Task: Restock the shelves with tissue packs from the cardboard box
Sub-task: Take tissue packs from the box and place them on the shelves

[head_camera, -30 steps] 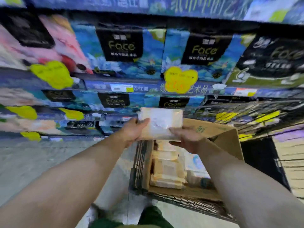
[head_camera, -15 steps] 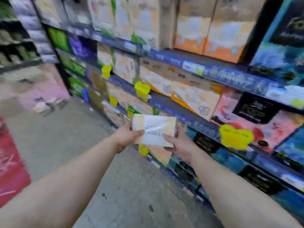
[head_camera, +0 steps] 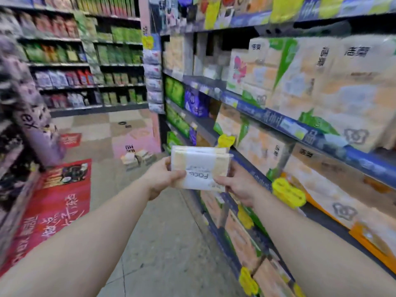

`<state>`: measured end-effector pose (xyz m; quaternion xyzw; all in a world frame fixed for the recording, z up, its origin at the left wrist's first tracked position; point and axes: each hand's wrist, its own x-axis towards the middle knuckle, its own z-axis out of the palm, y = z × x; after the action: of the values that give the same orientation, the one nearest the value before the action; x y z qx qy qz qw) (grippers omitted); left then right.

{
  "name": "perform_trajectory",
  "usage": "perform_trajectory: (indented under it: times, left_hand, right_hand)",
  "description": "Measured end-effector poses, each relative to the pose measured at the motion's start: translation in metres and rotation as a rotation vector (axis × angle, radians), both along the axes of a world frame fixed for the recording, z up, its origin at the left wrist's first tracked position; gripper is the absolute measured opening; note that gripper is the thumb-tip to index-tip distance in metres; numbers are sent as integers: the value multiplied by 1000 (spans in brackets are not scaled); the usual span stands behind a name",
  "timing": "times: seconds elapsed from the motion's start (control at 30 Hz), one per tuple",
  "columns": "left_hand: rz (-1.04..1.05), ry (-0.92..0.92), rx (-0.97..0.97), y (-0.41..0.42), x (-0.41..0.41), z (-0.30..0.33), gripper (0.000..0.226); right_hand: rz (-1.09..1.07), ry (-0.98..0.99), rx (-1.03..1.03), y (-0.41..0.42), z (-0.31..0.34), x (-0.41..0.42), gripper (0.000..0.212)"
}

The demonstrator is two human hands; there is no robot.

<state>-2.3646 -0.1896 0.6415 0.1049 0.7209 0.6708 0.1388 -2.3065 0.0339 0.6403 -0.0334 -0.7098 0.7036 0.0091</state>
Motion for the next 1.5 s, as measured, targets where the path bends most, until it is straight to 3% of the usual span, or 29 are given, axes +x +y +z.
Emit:
perform_trajectory:
  times: [0.1, 0.3, 0.47, 0.9, 1.17, 1.5]
  left_hand:
    - [68, 7, -17, -9, -73, 12, 34]
    - [189, 13, -2, -46, -208, 49, 42]
    - [204, 45, 4, -79, -320, 59, 23]
    - [-152, 178, -42, -79, -657, 123, 23]
    - [-364, 239, -21, 15, -780, 130, 30]
    - [-386, 252, -44, 94, -922, 163, 26]
  right_hand:
    - [84, 1, 2, -6, 14, -86, 40]
    - [220, 44, 73, -34, 58, -253, 36]
    - [285, 61, 94, -65, 60, -379, 44]
    - [-116, 97, -31, -81, 96, -635, 36]
    - [-349, 101, 30, -9, 118, -703, 40]
    - [-429, 169, 81, 71, 137, -847, 45]
